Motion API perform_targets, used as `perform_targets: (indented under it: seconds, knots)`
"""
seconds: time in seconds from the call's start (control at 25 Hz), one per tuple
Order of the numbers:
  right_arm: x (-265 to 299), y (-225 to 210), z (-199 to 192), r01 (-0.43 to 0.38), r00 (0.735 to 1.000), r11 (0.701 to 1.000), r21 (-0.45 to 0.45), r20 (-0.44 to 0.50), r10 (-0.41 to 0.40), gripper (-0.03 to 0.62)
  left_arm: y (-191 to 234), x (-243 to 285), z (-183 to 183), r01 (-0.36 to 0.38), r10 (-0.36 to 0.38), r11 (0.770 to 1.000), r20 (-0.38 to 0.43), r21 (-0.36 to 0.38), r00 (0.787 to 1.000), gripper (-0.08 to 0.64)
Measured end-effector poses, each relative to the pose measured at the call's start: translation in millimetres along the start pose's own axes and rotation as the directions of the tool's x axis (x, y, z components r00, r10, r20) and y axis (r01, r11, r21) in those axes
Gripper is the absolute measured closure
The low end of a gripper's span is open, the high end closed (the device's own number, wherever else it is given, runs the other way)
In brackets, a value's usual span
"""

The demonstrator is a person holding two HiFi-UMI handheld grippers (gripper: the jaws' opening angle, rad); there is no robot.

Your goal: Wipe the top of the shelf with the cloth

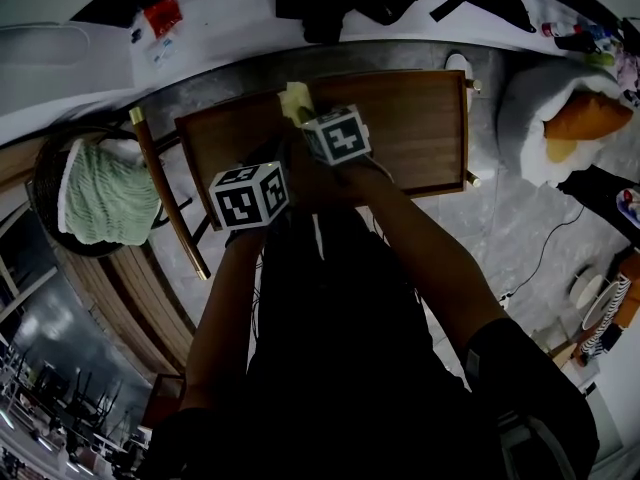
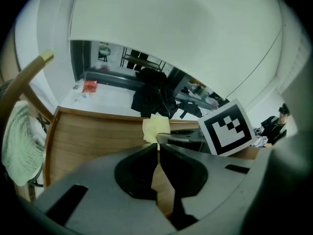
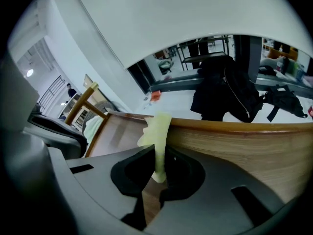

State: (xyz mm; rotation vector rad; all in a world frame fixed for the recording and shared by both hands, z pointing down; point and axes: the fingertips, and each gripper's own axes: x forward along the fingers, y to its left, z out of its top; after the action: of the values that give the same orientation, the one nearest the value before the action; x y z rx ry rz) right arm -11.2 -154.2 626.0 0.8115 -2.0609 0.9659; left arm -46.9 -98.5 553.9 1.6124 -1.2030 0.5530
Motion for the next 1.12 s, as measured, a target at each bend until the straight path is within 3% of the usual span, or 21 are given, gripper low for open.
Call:
perform_targets:
  seconds: [0.56,1.12]
  knots:
    - [-53,-86,-23,0.078,0.997,0.995,0.058,0.025,-0.079,0.551,-63,38,10,0.029,-0.028,0.992,-0.015,0.121,1.000,0.548]
    - [-117,-178,-46,0.205,0.977,0.969,0.136,0.032,-0.211,0.551,-152,89,3,0.145,-0.127,0.960,-0.089,0.240,0.988,0.548]
